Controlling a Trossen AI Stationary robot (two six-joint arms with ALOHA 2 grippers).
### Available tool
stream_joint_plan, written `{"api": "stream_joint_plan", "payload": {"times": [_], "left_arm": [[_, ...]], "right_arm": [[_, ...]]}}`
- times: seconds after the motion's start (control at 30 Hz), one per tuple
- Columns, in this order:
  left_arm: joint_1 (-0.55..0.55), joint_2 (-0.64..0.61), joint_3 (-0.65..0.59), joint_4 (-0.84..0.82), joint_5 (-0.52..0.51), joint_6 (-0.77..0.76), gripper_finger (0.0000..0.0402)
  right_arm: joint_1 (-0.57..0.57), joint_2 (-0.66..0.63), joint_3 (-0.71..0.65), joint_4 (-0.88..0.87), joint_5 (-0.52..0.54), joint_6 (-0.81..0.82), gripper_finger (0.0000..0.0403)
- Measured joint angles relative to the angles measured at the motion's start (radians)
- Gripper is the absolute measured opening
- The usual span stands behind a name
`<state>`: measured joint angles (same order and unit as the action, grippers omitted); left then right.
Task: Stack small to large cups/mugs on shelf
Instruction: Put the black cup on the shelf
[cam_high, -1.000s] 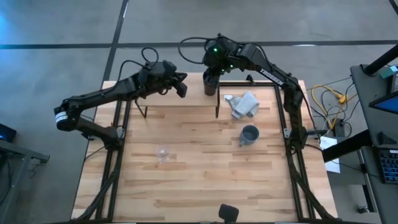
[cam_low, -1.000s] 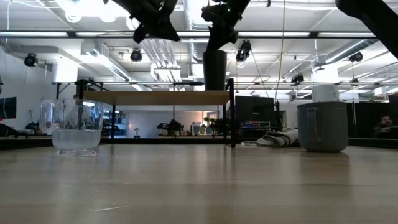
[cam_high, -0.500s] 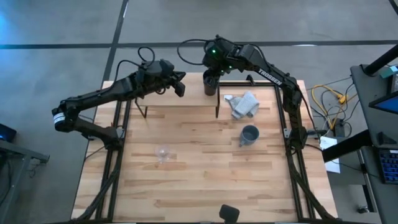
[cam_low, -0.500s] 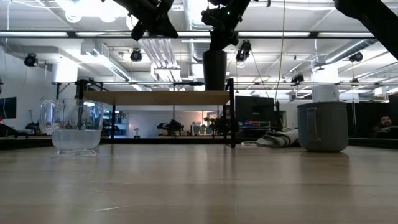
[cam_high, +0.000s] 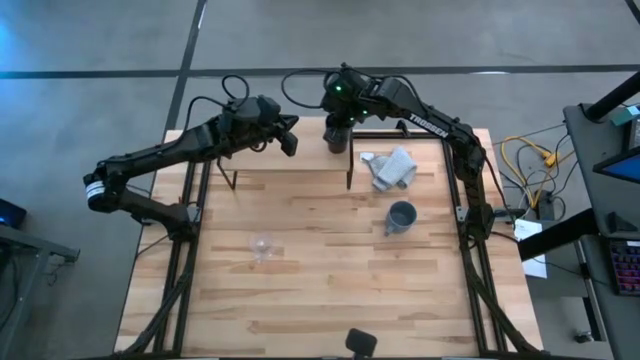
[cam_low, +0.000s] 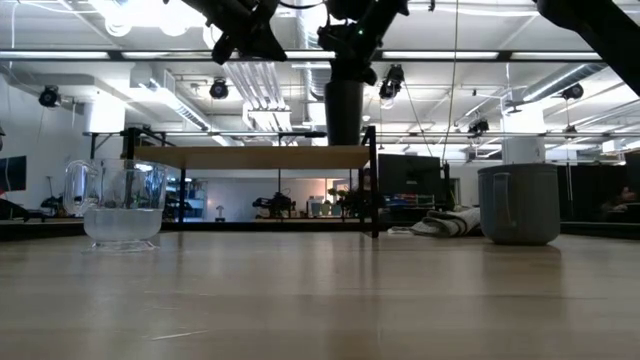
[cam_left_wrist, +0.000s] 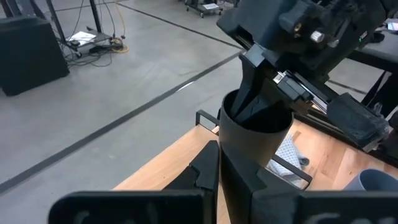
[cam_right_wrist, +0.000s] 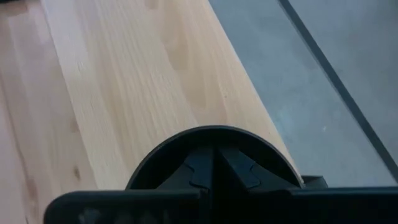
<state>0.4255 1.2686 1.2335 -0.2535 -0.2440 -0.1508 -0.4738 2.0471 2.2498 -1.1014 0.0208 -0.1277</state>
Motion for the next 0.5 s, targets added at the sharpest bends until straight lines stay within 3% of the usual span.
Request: {"api": "stream_joint_plan", "payload": {"times": [0.3, 0.5], "left_arm": [[0.000, 0.002, -0.001, -0.001, 0.000, 0.001, 0.0000], [0.000, 0.002, -0.001, -0.005, 0.000, 0.003, 0.0000]], "right_arm": [[0.002, 0.000, 0.003, 0.088, -0.077, 0.020, 0.0008], [0.010, 0.000, 0.004, 0.045, -0.080, 0.024, 0.0008]]}}
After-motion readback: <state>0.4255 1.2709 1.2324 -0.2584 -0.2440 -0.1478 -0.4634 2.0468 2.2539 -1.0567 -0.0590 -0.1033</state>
